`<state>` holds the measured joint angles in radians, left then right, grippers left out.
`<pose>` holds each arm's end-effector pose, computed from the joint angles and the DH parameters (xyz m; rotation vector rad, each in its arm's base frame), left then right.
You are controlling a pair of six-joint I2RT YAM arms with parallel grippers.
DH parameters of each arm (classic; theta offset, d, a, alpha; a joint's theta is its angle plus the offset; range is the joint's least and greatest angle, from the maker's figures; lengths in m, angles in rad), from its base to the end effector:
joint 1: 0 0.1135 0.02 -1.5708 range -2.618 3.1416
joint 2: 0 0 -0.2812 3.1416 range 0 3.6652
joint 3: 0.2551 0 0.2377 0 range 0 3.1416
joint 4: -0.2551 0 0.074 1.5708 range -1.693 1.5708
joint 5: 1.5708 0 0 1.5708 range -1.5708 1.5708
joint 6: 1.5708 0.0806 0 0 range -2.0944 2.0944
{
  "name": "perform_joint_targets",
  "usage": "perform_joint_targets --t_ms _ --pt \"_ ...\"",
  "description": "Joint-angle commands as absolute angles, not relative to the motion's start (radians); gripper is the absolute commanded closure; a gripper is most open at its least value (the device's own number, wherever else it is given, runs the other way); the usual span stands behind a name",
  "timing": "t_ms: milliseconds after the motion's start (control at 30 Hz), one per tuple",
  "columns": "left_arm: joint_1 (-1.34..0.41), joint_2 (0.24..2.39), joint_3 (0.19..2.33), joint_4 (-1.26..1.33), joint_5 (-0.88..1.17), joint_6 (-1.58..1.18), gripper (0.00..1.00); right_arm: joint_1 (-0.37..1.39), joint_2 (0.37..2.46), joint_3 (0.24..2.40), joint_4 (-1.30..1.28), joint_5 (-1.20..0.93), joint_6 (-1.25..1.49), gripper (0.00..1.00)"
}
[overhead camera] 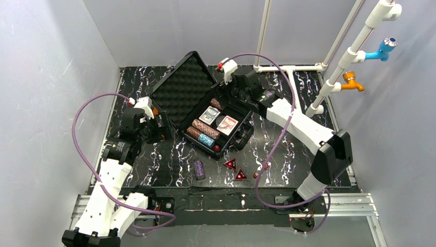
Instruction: Pack up texas hold em set
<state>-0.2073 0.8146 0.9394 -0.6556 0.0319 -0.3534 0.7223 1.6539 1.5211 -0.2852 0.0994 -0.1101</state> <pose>0.1767 -0.0398 0.3280 -0.1356 2.1187 -0.3689 0.3206 0.2718 0.3601 -0.7486 1.8533 0.2966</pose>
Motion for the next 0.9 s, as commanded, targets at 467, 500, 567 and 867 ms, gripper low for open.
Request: perform_joint_targets --t_ms 467,500,567,867 --pt "-0.301 0.827 0.871 -0.844 0.083 -0.500 0.09 0.723 1.511 1.349 -0.101 0.160 0.049 0.02" --pt "-0.316 0.834 0.866 -0.844 0.073 -0.513 0.10 0.724 1.507 1.343 -0.100 0.162 0.047 0.02" --pt "-0.349 0.850 0.856 -0.844 0.054 -0.547 0.11 0.724 1.497 1.328 -0.093 0.163 0.045 0.02" --pt "-0.468 0.917 0.831 -0.822 -0.042 -0.628 0.14 0.724 1.469 1.301 -0.086 0.161 0.044 0.02"
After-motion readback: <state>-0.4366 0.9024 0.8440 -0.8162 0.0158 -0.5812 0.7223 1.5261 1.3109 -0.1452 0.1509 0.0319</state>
